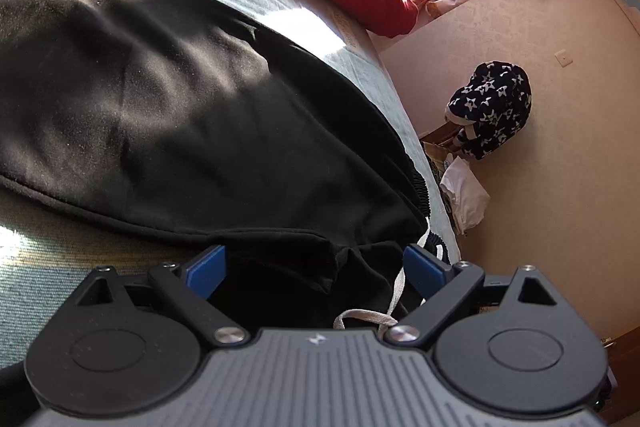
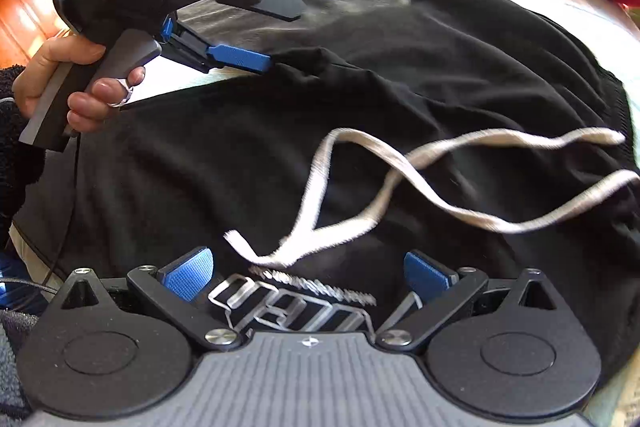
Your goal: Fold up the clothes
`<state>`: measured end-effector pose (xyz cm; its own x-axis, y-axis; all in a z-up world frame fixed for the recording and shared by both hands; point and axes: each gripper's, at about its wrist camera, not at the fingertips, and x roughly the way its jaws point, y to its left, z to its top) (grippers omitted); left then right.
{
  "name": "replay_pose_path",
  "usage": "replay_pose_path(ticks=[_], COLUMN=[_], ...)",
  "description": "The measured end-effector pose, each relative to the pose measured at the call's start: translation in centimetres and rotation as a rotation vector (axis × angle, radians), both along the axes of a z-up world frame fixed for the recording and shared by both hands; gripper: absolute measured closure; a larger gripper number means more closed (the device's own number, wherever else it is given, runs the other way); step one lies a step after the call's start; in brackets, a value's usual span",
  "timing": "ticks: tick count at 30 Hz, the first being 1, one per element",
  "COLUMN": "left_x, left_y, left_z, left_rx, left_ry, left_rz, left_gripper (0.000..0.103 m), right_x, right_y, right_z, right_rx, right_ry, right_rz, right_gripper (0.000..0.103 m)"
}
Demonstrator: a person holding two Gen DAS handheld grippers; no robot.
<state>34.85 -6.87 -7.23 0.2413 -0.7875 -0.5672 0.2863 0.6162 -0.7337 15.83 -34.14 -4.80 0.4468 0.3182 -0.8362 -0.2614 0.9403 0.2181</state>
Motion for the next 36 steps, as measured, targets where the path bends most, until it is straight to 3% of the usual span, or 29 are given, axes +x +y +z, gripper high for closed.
replay_pose_path(ticks=[5, 8, 11, 14, 17, 22, 28, 33, 36], left_x=[0.5, 1.0, 1.3, 1.9, 2.3, 2.7, 3.0, 2.8, 1.5], left_y=[-1.7, -2.4, -2.8, -3.5, -3.4, -2.9, -2.4, -0.3, 0.3], left_z=[-0.7, -0.6, -0.4, -0.8, -0.7, 0.5, 1.1, 0.9, 1.2], left_rx=[0.021, -0.008, -0.074, -0.083, -0.114, -0.183, -0.132, -0.114, -0.142], left_ry=[0.024, 0.037, 0.043, 0.066, 0.056, 0.022, 0.003, 0.014, 0.002], left_rz=[-0.037, -0.032, -0.034, -0.039, -0.009, -0.003, 0.009, 0.040, 0.002], left_gripper=[0.008, 0.007, 0.007, 0.007, 0.007, 0.007, 0.007, 0.007, 0.007], right_x=[-2.2, -1.8, 0.1, 2.4, 4.5, 7.4, 12.3, 10.9, 8.4], right_y=[-4.2, -4.8, -3.7, -1.9, 0.1, 3.3, 5.5, 4.6, 2.9], right_z=[0.9, 1.4, 2.2, 2.7, 2.6, 0.9, -2.6, -2.0, -1.0], right_rx=[0.011, 0.078, 0.122, 0.177, 0.233, 0.236, 0.229, 0.252, 0.283], right_ry=[-0.032, -0.082, -0.154, -0.216, -0.236, -0.276, -0.263, -0.241, -0.226], right_rz=[-0.157, -0.173, -0.116, -0.031, 0.059, 0.174, 0.138, 0.135, 0.134], right_gripper=[0.000, 0.000, 0.000, 0.000, 0.000, 0.000, 0.000, 0.000, 0.000])
